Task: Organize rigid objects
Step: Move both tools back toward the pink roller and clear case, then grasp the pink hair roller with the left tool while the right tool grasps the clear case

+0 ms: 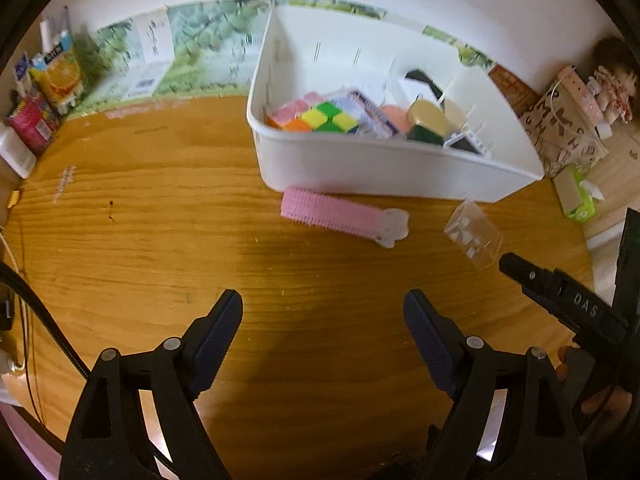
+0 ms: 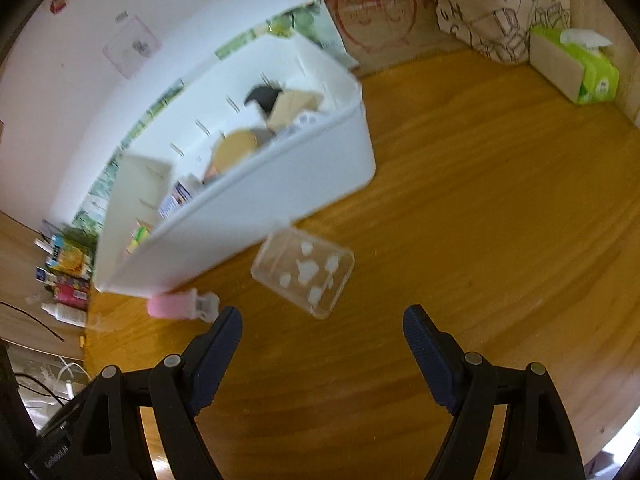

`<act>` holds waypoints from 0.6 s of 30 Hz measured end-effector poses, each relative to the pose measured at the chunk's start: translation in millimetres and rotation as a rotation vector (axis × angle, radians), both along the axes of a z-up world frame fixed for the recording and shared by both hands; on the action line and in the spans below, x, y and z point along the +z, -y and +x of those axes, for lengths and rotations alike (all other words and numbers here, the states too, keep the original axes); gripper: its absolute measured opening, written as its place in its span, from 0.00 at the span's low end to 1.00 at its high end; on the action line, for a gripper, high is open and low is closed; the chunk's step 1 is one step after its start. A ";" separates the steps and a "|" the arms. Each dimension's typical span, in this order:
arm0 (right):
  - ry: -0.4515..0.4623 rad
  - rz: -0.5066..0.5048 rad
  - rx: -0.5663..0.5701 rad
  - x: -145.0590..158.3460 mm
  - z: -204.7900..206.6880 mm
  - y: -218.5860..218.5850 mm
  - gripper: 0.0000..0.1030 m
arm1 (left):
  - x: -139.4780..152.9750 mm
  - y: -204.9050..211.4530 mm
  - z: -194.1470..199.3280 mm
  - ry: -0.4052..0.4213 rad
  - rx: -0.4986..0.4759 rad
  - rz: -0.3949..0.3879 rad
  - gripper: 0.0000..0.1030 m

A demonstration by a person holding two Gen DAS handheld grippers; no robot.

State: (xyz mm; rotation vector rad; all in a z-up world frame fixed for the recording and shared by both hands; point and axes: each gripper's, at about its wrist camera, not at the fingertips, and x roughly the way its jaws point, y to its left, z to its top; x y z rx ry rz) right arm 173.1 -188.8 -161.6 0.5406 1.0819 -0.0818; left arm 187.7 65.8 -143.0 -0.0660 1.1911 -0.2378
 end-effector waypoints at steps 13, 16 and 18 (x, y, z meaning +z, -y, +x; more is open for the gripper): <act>-0.027 -0.153 -0.005 -24.8 -0.5 -39.7 0.81 | -35.4 -13.5 39.7 -0.036 -0.035 -0.126 0.83; 0.000 -0.216 0.008 -23.9 2.3 -48.1 0.81 | -38.5 -18.4 42.2 -0.064 0.008 -0.222 0.83; 0.020 -0.258 0.016 -23.5 4.2 -53.1 0.81 | -40.1 -18.2 43.8 -0.077 0.030 -0.263 0.83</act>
